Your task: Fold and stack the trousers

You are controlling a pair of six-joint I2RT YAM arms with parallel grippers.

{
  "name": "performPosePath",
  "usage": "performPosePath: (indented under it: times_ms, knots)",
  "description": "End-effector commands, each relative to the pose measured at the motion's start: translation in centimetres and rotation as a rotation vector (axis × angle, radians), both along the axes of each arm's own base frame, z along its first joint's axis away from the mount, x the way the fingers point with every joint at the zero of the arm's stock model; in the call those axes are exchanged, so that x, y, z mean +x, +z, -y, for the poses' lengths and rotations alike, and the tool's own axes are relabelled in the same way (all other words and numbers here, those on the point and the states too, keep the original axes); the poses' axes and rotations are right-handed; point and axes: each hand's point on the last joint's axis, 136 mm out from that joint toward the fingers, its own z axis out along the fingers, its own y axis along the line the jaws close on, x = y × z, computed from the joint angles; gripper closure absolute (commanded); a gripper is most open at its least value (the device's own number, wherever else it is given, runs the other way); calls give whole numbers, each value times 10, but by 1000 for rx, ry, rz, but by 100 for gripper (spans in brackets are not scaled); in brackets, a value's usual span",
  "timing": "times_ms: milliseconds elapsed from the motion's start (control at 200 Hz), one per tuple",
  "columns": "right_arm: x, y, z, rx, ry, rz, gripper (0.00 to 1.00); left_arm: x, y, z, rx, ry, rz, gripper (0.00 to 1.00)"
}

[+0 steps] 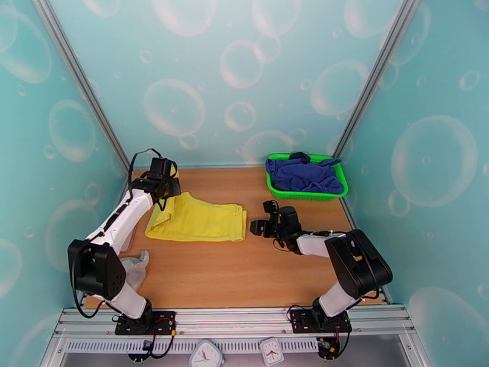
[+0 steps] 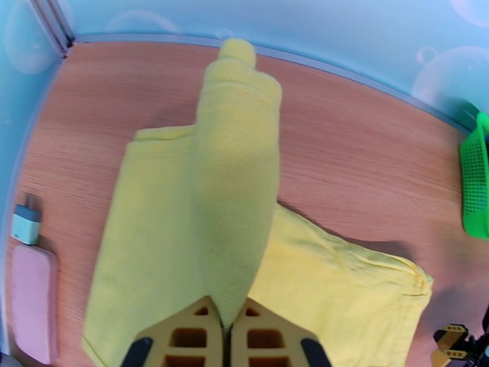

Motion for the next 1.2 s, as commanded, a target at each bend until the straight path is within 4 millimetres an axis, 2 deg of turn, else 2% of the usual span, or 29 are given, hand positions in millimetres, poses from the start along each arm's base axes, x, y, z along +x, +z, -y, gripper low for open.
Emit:
performPosePath:
  times_ms: [0,110,270,350,420,570,790,955,1195]
  knots:
    - [14,-10,-11,-59,-18,-14,48,0,19,38,-194,-58,79,100]
    - [20,-19,-20,-87,-19,-36,52,-4,18,60,-240,-85,76,100]
    - [21,-31,-25,-105,-25,-66,59,-6,16,78,-273,-63,79,100]
    - [20,-37,-27,-116,-19,-90,68,-6,14,84,-287,-39,80,100]
    - [20,-41,-28,-123,-18,-105,72,-6,11,91,-300,-19,79,100]
    - [19,-45,-28,-126,-16,-119,78,-8,1,120,-350,-1,63,98]
    - [18,-49,-29,-124,-12,-132,80,-15,-23,169,-378,16,8,98]
    - [18,-51,-29,-131,-17,-138,81,-22,-36,195,-343,35,0,98]
    - [18,-55,-29,-141,-20,-146,82,-34,-44,229,-348,38,3,98]
